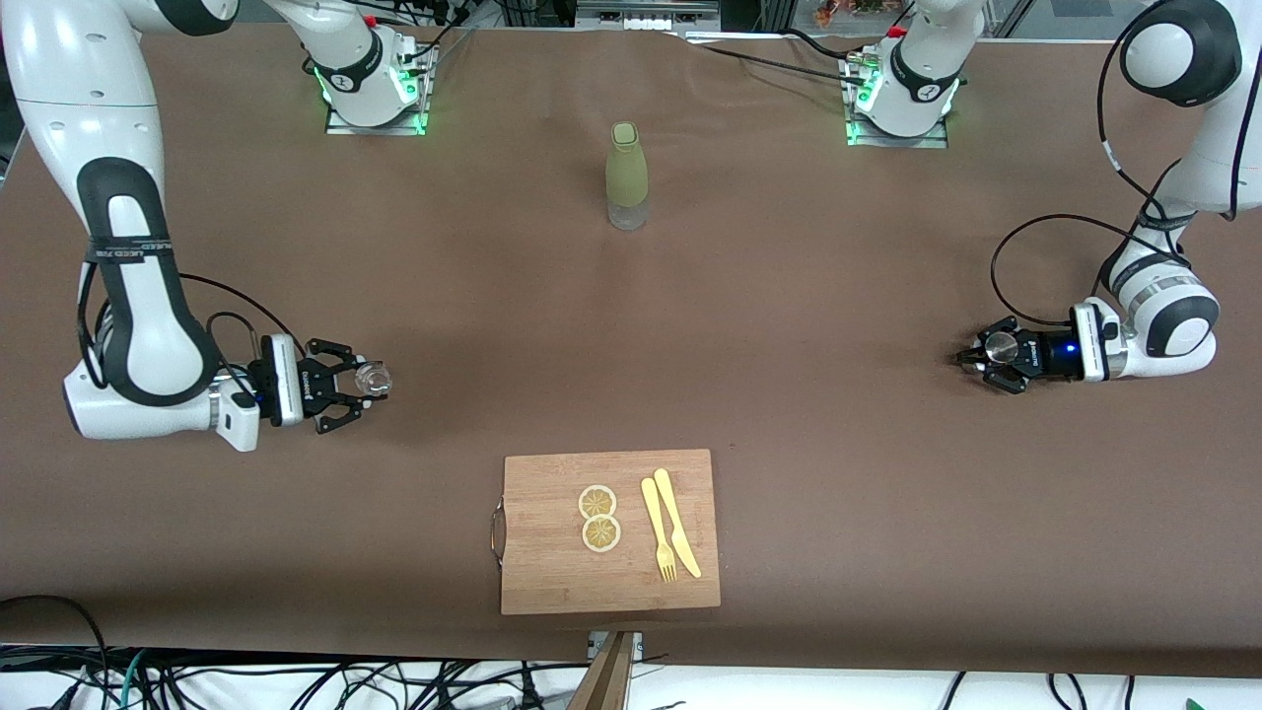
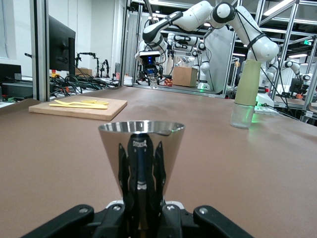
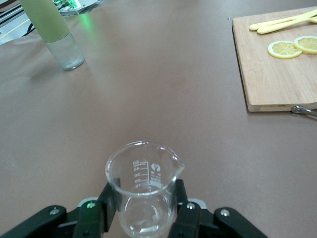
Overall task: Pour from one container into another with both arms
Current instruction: 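Lift the beaker and jigger, bringing both grippers together mid-table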
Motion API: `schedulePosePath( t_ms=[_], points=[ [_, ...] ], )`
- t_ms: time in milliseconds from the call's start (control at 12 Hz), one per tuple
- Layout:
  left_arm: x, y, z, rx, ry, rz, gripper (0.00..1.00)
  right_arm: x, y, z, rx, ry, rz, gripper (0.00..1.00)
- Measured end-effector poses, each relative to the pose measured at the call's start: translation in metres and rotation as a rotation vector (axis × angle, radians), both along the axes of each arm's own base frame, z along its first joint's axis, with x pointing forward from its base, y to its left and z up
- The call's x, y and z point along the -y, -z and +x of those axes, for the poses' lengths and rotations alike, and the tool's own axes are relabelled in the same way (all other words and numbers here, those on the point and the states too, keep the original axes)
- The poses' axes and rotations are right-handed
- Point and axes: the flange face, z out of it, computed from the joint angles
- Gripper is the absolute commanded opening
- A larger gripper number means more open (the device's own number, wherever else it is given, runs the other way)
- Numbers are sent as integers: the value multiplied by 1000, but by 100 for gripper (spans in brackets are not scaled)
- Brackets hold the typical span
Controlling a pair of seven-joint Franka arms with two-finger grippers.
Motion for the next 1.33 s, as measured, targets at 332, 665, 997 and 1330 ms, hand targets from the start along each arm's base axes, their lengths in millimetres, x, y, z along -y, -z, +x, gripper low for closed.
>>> schedulePosePath(
  t_ms=[332,665,997,1330],
  points=[
    [31,-13,19,3,-5,-47,0,-28,-3,2,-29,16,-32,40],
    [93,-28,40,-4,24,-73,0,-53,-9,4,-42,38,-54,40],
    [159,-31,50,-37,0,-76,0,-96,-18,5,-50,61,-83,40],
    [242,-37,56,-66,-40,-98,0,-158,-43,0,-57,65,-184,40]
  ],
)
